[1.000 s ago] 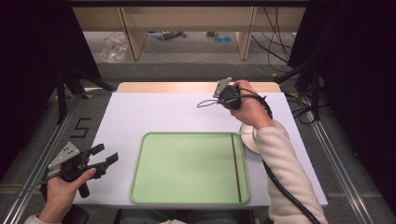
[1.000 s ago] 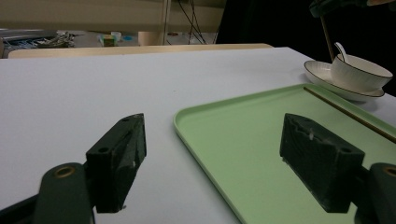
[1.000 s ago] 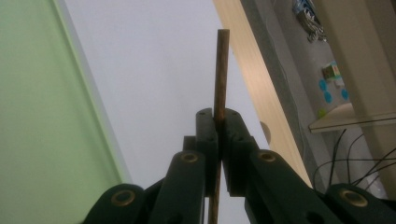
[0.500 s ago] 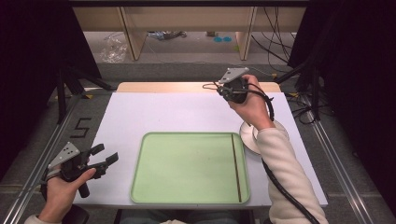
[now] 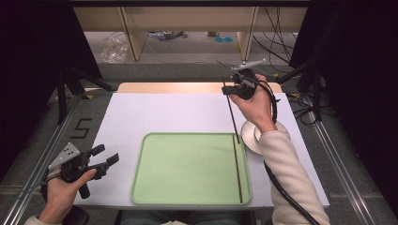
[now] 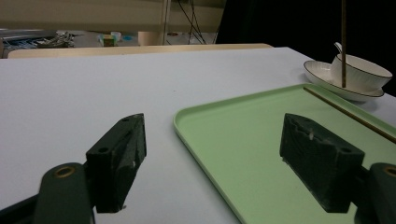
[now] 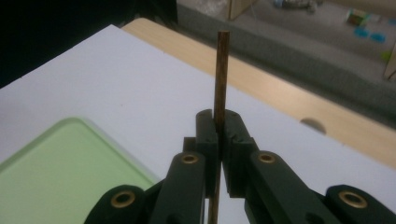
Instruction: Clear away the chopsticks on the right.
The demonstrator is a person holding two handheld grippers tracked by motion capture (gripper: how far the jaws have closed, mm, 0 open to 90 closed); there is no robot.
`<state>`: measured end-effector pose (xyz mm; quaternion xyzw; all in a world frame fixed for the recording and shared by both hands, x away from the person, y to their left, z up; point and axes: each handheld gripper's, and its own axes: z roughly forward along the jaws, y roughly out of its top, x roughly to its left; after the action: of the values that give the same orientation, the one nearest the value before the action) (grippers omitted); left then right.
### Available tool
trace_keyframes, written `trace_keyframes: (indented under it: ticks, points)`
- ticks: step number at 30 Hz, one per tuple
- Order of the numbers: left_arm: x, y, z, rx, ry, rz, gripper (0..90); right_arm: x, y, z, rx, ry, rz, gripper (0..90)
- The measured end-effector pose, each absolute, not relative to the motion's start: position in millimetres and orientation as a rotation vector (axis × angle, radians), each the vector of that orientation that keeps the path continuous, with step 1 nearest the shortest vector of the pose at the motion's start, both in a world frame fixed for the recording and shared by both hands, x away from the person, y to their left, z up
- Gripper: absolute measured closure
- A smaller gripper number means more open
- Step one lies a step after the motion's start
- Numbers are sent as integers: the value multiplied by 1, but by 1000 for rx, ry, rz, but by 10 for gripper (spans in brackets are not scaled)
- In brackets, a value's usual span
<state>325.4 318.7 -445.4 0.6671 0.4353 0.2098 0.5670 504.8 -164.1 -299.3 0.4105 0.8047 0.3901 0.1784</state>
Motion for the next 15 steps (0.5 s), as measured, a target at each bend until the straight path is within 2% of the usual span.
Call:
trace_keyframes:
  ticks: [6,15]
  points:
    - [325,319,-445,1566,1022,492,226,505,-164,-306,1439,2307,1045,878]
    - [325,319,-445,1569,1022,492,226,508,-161,-343,1926,2357,718,878]
